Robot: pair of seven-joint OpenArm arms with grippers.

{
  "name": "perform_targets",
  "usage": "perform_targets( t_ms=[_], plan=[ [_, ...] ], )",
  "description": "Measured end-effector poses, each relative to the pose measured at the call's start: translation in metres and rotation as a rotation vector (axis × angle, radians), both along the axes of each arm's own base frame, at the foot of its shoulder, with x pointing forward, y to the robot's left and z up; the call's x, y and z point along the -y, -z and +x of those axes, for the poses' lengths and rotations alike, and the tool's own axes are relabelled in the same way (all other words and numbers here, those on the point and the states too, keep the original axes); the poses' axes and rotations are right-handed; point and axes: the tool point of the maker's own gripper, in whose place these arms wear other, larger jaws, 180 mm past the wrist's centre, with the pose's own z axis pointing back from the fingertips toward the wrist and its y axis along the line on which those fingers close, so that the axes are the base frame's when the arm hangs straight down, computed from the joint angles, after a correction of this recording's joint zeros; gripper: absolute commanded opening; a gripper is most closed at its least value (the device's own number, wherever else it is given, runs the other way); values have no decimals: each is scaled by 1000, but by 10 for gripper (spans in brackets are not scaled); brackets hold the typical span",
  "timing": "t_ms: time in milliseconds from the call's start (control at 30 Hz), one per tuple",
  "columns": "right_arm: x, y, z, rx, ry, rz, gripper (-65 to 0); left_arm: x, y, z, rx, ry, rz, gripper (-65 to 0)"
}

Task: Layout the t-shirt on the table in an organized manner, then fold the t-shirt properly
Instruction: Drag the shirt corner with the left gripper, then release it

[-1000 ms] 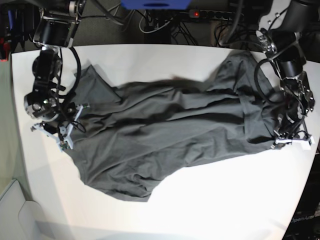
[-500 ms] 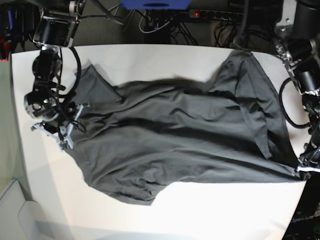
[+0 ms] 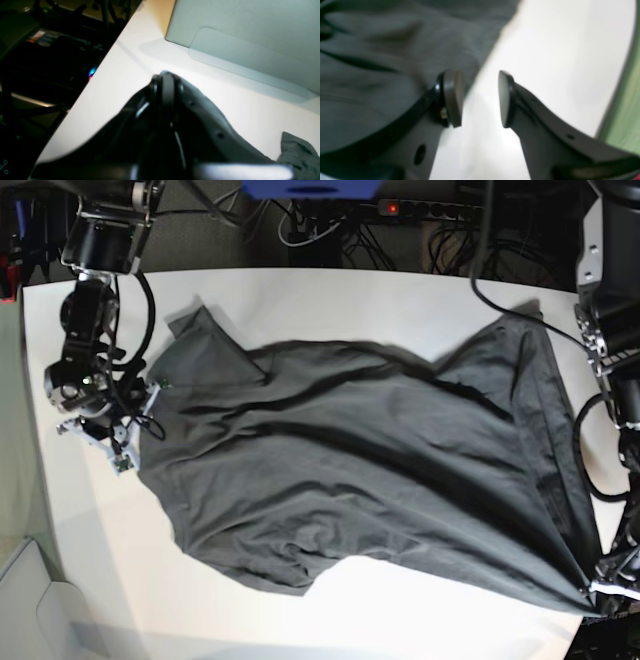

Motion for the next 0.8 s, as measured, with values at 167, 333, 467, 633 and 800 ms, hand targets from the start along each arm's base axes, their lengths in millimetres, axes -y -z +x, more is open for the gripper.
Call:
perform_targets(
  t_ms=[167, 333, 467, 633, 800],
  plan=[
    [-1, 5, -5, -14, -2, 3, -445, 10, 11, 15, -9, 9, -30, -646],
    [-1, 7, -8, -18, -2, 5, -445, 2, 36, 12, -19, -24, -24, -644],
    [-1, 10, -12, -30, -2, 4, -445, 6, 39, 12, -27, -8, -8, -638],
    [-1, 10, -11, -30, -1, 3, -445, 3, 36, 13, -18, -15, -8, -457],
    [-1, 10, -12, -33, -1, 2, -445, -8, 34, 9, -15, -34, 2, -167]
  ],
)
